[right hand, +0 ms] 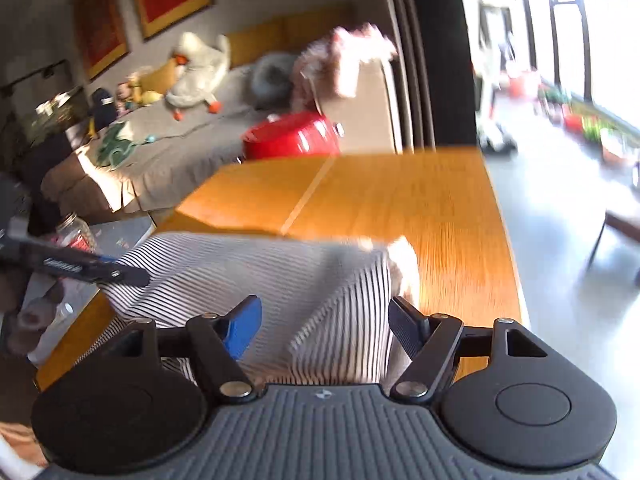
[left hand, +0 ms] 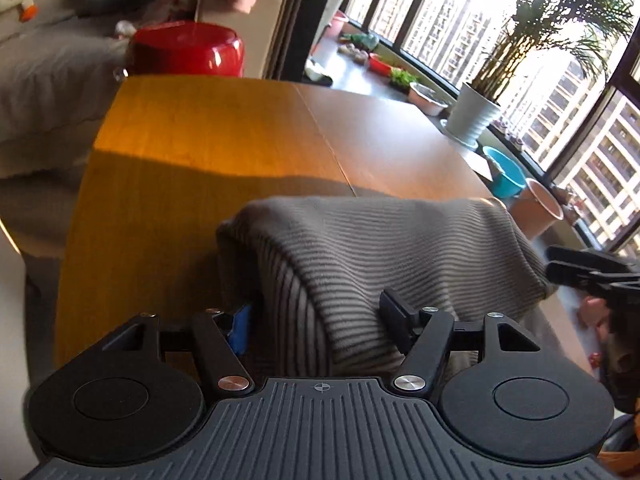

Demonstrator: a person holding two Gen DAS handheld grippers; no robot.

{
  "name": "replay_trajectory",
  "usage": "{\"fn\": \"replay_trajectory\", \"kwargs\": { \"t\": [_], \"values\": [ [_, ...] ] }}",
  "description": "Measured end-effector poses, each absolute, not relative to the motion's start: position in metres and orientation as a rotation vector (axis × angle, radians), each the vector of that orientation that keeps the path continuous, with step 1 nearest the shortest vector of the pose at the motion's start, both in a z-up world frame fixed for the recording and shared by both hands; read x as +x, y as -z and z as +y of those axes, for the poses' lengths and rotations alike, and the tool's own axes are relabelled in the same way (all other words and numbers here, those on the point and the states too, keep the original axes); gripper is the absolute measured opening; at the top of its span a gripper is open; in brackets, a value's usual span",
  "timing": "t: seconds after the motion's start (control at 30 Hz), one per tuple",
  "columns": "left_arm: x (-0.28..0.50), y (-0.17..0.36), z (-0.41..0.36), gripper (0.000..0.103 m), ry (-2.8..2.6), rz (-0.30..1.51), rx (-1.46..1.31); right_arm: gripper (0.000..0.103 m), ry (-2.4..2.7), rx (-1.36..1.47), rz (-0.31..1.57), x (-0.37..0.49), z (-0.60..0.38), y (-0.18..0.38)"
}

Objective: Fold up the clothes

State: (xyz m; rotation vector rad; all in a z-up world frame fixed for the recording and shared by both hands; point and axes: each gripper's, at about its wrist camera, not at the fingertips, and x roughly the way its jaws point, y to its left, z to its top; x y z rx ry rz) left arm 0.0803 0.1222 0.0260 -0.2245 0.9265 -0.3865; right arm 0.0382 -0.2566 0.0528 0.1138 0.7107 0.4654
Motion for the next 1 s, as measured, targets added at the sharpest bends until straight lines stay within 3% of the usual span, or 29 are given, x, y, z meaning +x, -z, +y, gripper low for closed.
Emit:
{"fn": "replay_trajectory", "kwargs": {
  "t": [0.1, 0.13, 0.23, 0.37, 0.5, 0.57, 0.63, 0.67, 1.0],
  "values": [
    [0.102, -0.010, 0.116, 0.062, 0.406, 0.949, -0.266, 0.067, -0.474, 0.160, 0.778, 0.056, -0.250, -0.023],
    [0.109, -0.005, 0.114, 0.060, 0.410, 0.955, -0.277, 0.056, -0.485, 0.158, 0.776, 0.062, -0.244, -0.015],
    [0.138, -0.001, 0.111, 0.053, 0.407, 0.912, -0.297, 0.037, -0.500, 0.110, 0.735, 0.086, -0.232, -0.010],
    [0.188, -0.003, 0.109, 0.047, 0.349, 0.831, -0.279, 0.035, -0.478, 0.048, 0.688, 0.136, -0.220, -0.012],
    [0.209, 0.000, 0.106, 0.045, 0.324, 0.820, -0.307, 0.043, -0.438, 0.063, 0.679, 0.184, -0.222, -0.010],
    [0.203, -0.004, 0.102, 0.037, 0.330, 0.810, -0.284, 0.042, -0.427, 0.094, 0.670, 0.192, -0.225, -0.010],
    [0.192, -0.012, 0.101, 0.031, 0.338, 0.797, -0.265, 0.025, -0.446, 0.085, 0.644, 0.183, -0.226, -0.016],
    [0.187, -0.017, 0.101, 0.027, 0.344, 0.791, -0.267, 0.022, -0.456, 0.081, 0.631, 0.179, -0.227, -0.019],
    [0.114, -0.046, 0.093, 0.031, 0.413, 0.748, -0.230, 0.019, -0.555, 0.167, 0.543, 0.119, -0.259, -0.061]
  ]
}}
